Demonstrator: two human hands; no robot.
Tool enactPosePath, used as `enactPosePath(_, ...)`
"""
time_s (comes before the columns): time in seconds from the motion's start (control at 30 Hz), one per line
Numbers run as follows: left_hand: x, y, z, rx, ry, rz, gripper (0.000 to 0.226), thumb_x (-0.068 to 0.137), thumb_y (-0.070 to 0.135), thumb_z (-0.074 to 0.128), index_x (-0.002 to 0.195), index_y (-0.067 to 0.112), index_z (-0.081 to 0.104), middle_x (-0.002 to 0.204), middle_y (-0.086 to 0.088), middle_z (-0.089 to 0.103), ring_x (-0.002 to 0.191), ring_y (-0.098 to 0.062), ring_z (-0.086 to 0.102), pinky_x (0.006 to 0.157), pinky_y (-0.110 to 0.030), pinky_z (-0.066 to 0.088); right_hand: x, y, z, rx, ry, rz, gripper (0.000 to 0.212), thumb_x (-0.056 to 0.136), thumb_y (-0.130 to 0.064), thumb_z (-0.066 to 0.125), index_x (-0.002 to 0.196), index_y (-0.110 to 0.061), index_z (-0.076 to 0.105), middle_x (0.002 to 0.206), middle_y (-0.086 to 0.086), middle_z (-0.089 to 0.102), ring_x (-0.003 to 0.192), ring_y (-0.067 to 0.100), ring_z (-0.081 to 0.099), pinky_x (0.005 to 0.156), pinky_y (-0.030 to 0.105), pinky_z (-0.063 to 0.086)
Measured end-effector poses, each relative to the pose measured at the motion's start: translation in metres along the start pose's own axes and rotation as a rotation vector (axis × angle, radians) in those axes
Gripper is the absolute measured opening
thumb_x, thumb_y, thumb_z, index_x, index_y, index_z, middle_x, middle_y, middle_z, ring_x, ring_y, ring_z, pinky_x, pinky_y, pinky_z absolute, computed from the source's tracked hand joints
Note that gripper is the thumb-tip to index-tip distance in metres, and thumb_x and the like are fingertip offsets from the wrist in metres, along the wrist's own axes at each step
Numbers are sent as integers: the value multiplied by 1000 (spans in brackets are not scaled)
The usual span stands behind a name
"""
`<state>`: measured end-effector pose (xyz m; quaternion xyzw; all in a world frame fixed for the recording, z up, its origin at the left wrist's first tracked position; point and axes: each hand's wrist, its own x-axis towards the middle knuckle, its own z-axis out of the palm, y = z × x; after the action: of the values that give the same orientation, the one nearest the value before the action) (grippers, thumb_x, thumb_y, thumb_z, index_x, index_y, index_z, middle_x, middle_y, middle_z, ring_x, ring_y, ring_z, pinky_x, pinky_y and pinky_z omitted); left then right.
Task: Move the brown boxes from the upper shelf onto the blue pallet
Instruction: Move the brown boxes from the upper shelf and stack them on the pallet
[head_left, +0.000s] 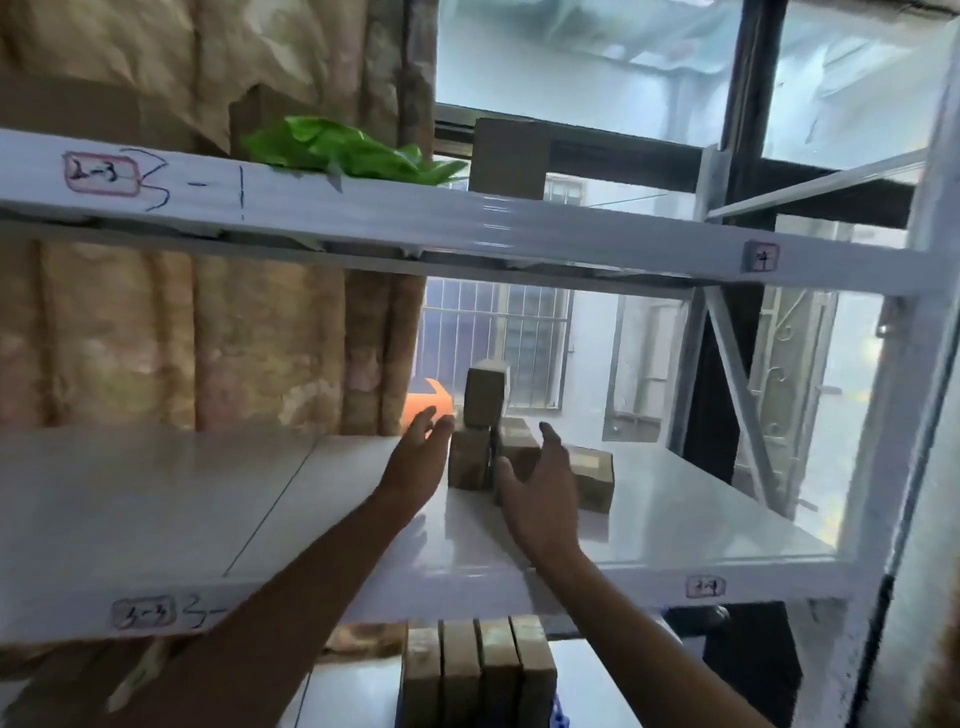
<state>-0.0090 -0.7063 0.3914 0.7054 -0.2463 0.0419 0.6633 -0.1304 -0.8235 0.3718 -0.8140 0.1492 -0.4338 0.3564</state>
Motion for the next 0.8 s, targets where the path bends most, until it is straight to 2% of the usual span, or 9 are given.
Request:
enactPosePath(0.1, 54, -1, 14, -39, -35, -17, 65, 94, 58, 46, 146, 19, 48, 150, -5, 51, 135, -24, 49, 112, -35, 36, 44, 11, 20, -45, -12, -15, 76, 93, -38, 69, 158, -16, 36, 157, 7, 45, 144, 26, 42, 115, 34, 33)
enactPosePath(0.2, 89, 1, 21, -79, -95, 4, 71, 90, 66, 47, 149, 26, 45, 150, 7, 50, 135, -13, 48, 107, -29, 36, 78, 22, 31, -44, -26, 3, 76, 91, -49, 67, 156, -20, 40, 157, 4, 48, 143, 25, 46, 112, 36, 37)
enactPosePath(0.3, 104, -10, 34, -167, -173, 23, 55, 100, 52, 51, 149, 27, 45, 138, 14, 53, 112, 4, 58, 84, -9, 46, 97, 30, 43, -33, -80, 17, 72, 91, -51, 64, 154, -22, 43, 154, 4, 52, 137, 24, 53, 102, 33, 40)
enactPosePath(0.43, 111, -20, 42, -305, -207, 13, 24, 104, 38, 51, 110, 27, 72, 97, 16, 77, 87, 3, 71, 67, -9, 52, 116, 25, 49, -79, -168, -6, 74, 90, -55, 61, 153, -22, 42, 149, 6, 57, 131, 28, 57, 104, 42, 45)
enactPosePath(0.47, 112, -20, 41, -345, -233, 12, 25, 104, 36, 50, 107, 29, 74, 98, 19, 76, 88, 7, 70, 70, -8, 51, 121, 23, 48, -81, -166, 3, 78, 88, -59, 59, 153, -22, 40, 147, 7, 59, 130, 30, 57, 104, 44, 46)
enactPosePath(0.57, 117, -26, 37, -348, -154, 14, 40, 105, 39, 48, 139, 21, 58, 132, 18, 57, 120, 4, 53, 100, -15, 34, 135, 15, 41, -21, -101, -1, 87, 80, -70, 51, 155, -31, 31, 146, 8, 60, 127, 30, 59, 105, 50, 48)
enactPosePath(0.6, 117, -28, 36, -348, -147, 14, 41, 105, 38, 47, 141, 18, 55, 130, 20, 55, 120, 6, 50, 102, -15, 31, 140, 13, 40, 20, -98, -31, 86, 82, -69, 51, 157, -35, 27, 150, 6, 57, 126, 26, 58, 105, 48, 47)
enactPosePath(0.67, 117, -33, 36, -320, -208, 18, 25, 105, 28, 48, 120, 18, 65, 109, 24, 69, 101, 10, 61, 92, -10, 41, 147, 12, 43, 66, -119, -123, 83, 89, -64, 58, 160, -42, 22, 157, -1, 49, 122, 10, 52, 101, 36, 42)
enactPosePath(0.8, 109, -38, 32, -256, -381, 6, 21, 95, 24, 59, 100, 13, 76, 90, -4, 76, 83, -14, 72, 72, -23, 55, 154, 15, 52, 22, -123, -220, 62, 85, -57, 73, 141, -44, 48, 129, -7, 67, 109, 15, 66, 91, 34, 51)
